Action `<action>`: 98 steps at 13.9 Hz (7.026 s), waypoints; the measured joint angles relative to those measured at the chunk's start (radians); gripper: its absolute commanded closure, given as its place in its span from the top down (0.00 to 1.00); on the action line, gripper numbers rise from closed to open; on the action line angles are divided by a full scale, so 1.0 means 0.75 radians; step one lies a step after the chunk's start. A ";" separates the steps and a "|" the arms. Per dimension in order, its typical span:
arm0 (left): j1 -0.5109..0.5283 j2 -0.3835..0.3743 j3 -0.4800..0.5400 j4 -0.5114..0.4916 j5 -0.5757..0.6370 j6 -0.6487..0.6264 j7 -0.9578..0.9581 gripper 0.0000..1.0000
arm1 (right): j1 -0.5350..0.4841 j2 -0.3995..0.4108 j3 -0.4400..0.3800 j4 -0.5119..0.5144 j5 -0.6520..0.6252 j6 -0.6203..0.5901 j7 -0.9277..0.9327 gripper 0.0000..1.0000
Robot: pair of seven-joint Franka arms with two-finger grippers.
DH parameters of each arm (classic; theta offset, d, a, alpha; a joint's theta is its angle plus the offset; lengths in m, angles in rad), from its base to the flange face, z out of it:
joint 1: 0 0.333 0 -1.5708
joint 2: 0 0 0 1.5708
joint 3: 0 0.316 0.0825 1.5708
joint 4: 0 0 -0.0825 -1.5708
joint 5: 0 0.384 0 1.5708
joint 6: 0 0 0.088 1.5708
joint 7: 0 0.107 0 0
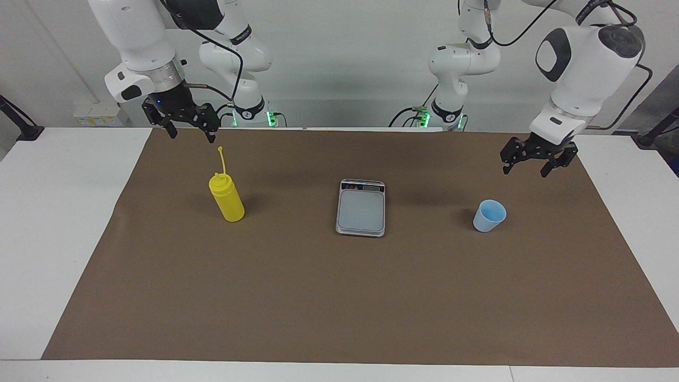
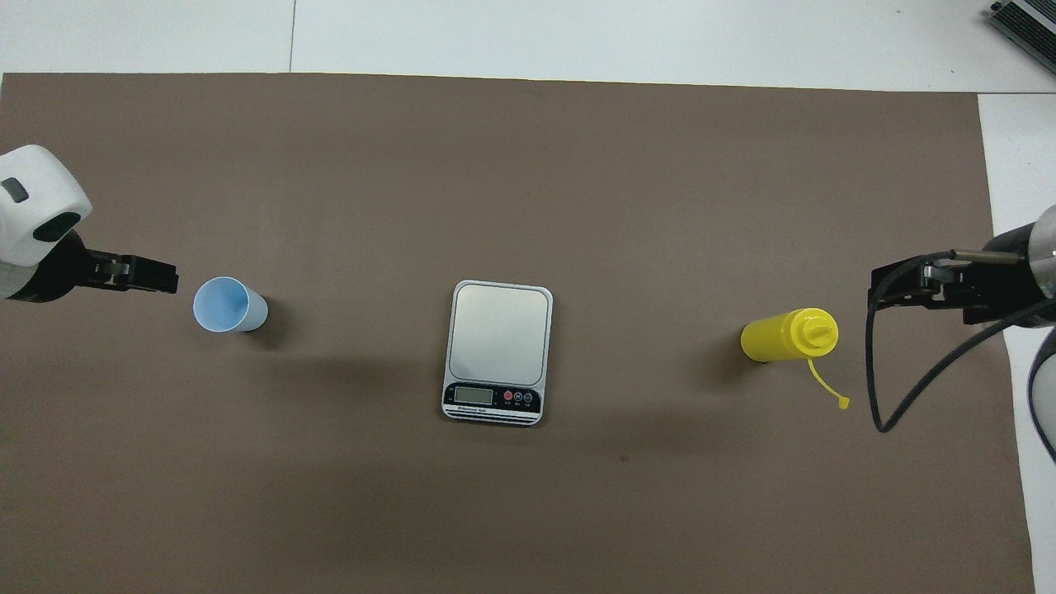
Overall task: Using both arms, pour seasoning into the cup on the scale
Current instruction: 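Reach the left gripper to the light blue cup and close on it, then lift the blue cup with the left gripper, then carry the blue cup over the scale and set it down, then release the cup and withdraw the left gripper while the right gripper reaches the bottle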
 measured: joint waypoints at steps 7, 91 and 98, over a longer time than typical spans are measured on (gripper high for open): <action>0.060 0.079 0.002 -0.307 -0.030 0.395 -0.130 1.00 | 0.000 0.000 0.000 0.000 0.000 0.000 0.000 1.00; -0.051 0.009 0.027 0.269 0.136 -0.227 0.172 1.00 | -0.314 0.241 -0.018 -0.198 0.399 0.328 0.893 1.00; 0.036 0.009 0.007 0.384 0.049 -0.393 0.224 1.00 | -0.349 0.310 -0.015 -0.525 0.649 0.488 0.898 1.00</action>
